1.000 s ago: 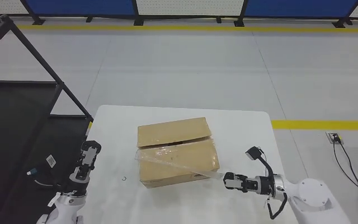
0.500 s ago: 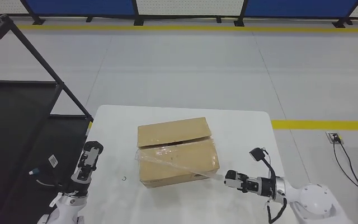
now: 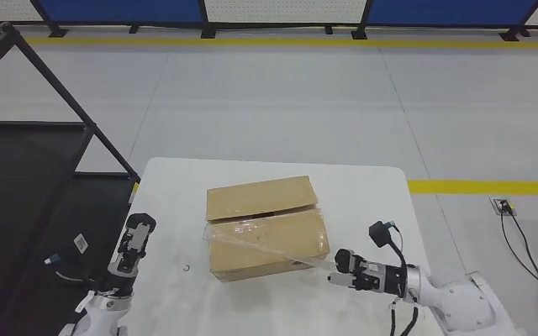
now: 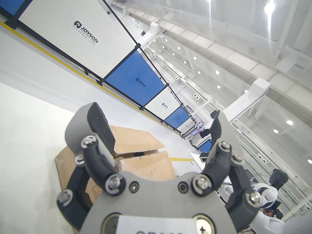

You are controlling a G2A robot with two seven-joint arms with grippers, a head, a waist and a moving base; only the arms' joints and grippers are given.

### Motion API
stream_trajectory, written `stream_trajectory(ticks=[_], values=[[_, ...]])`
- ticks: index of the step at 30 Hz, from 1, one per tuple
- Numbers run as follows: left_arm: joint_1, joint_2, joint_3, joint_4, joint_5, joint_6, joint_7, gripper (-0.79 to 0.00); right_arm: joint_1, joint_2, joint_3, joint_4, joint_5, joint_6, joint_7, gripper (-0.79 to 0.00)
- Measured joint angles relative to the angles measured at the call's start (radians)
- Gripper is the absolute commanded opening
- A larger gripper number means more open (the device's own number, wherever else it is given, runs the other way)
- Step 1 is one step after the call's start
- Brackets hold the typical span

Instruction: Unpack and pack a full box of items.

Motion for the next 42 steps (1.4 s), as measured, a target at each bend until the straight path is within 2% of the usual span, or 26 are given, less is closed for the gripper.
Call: stream_trajectory(ticks=[1, 2, 3, 6, 7, 8, 9, 26, 31, 36, 42], values=[[0.0, 0.0, 0.0, 0.0, -0.001, 0.0, 0.0, 0.0, 0.003, -0.001, -0.005, -0.001, -0.024, 0.002, -0.019, -0.062], [0.0, 0.0, 0.0, -0.001, -0.002, 0.0, 0.0, 0.0, 0.005, -0.002, -0.01, -0.004, -0.049, 0.004, -0.041, -0.16], [0.0, 0.0, -0.001, -0.001, -0.004, 0.001, 0.0, 0.0, 0.004, -0.003, -0.017, -0.01, -0.081, 0.005, -0.069, -0.397], [0.001, 0.0, -0.005, -0.002, -0.008, 0.003, 0.0, 0.0, -0.004, -0.004, -0.028, -0.024, -0.147, 0.027, -0.123, -0.533], [0.001, 0.0, -0.006, -0.002, -0.009, 0.004, 0.0, 0.0, -0.006, -0.004, -0.03, -0.029, -0.16, 0.035, -0.132, -0.64], [0.001, 0.0, -0.007, -0.002, -0.011, 0.004, 0.0, 0.0, -0.008, -0.004, -0.032, -0.032, -0.168, 0.042, -0.137, -0.686], [0.0, 0.0, -0.008, -0.001, -0.015, 0.005, -0.001, 0.0, -0.009, -0.003, -0.033, -0.035, -0.174, 0.05, -0.139, -0.785], [-0.005, 0.0, -0.013, -0.004, -0.033, 0.008, -0.019, 0.0, 0.006, 0.007, -0.031, -0.091, -0.18, 0.081, -0.121, -0.785], [0.006, 0.001, -0.021, -0.002, -0.05, -0.001, -0.031, 0.0, 0.034, 0.004, -0.052, -0.135, -0.215, 0.067, -0.178, -0.785], [0.018, 0.002, -0.028, 0.003, -0.062, -0.012, -0.041, 0.0, 0.058, -0.004, -0.07, -0.158, -0.256, 0.089, -0.299, -0.785], [0.026, 0.002, -0.033, 0.013, -0.073, -0.018, -0.048, 0.0, 0.058, -0.004, -0.07, -0.157, -0.255, 0.089, -0.287, -0.785]])
